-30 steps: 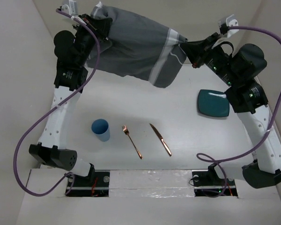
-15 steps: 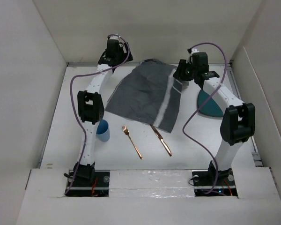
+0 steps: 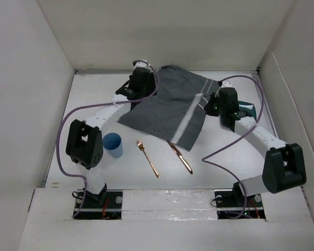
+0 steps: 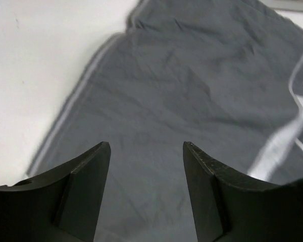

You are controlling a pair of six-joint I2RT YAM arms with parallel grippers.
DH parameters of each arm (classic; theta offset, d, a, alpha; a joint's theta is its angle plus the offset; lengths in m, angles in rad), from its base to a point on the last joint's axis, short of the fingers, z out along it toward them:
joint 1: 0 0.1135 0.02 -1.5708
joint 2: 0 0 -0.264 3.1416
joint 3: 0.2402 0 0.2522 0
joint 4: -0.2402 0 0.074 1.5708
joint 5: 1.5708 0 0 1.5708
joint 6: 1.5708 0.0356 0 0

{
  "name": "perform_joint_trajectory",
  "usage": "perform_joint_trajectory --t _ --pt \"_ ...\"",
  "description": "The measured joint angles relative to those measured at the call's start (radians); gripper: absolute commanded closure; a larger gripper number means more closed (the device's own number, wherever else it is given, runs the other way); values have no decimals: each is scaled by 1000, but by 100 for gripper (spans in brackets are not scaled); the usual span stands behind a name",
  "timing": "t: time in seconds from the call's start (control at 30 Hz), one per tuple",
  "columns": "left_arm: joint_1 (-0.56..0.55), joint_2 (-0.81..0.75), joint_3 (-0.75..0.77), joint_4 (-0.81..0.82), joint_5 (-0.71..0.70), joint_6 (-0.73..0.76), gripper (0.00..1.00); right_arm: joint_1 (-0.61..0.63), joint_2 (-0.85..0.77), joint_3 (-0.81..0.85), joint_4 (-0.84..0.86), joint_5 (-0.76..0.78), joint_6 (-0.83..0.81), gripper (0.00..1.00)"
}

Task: Set the dinner table for one person

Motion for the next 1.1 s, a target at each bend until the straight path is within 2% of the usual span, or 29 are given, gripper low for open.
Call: perform_joint_trajectory --t 0.03,0.07,0.13,0.17,0.2,0.23,0.37,0.43,0.53,0.57,0.63,0.67,0.7,0.77,0.8,0.9,1.03,1.07,1.1 --pt "-27 -37 -45 8 -21 -5 50 15 -31 -43 10 6 3 100" --pt "-51 -67 -84 11 -39 -11 61 34 -64 -92 21 10 6 100" --pt "-105 -109 -150 19 -63 -28 77 63 -108 -175 47 9 19 74" --pt "-126 -126 -190 34 -71 -37 93 79 -124 -213 57 0 26 65" --pt "-141 -148 -240 50 -76 -48 98 92 -138 -253 71 -7 31 51" --pt "-152 -171 -298 66 -79 -56 100 105 -153 -295 81 -14 39 48" --pt "-171 -273 -495 74 -70 -89 98 151 -227 -443 91 -38 66 42" --pt "-177 -318 -534 69 -71 -98 87 176 -256 -497 97 -54 82 40" --pt "-209 -416 -545 80 -71 -106 82 211 -250 -537 121 -89 105 39" --pt "-217 -441 -540 82 -68 -108 74 222 -235 -544 140 -103 114 39" --pt "-227 -474 -531 94 -61 -106 68 238 -187 -549 181 -130 134 39" --pt "-227 -481 -530 103 -61 -107 61 245 -154 -549 204 -143 143 39" --pt "-227 -485 -530 110 -63 -107 60 249 -121 -549 243 -158 158 46" --pt "-226 -480 -531 116 -65 -116 50 257 -76 -539 293 -174 174 57" --pt "-226 -475 -535 118 -68 -119 48 261 -53 -534 317 -180 182 78" --pt "-226 -453 -565 142 -78 -151 48 261 -5 -521 342 -185 214 98" --pt "-226 -397 -600 153 -106 -200 36 260 -7 -468 324 -173 237 100" --pt "-226 -388 -608 155 -111 -209 31 259 -10 -436 319 -167 239 100" --pt "-226 -383 -618 158 -114 -218 30 258 -14 -393 311 -163 240 100"
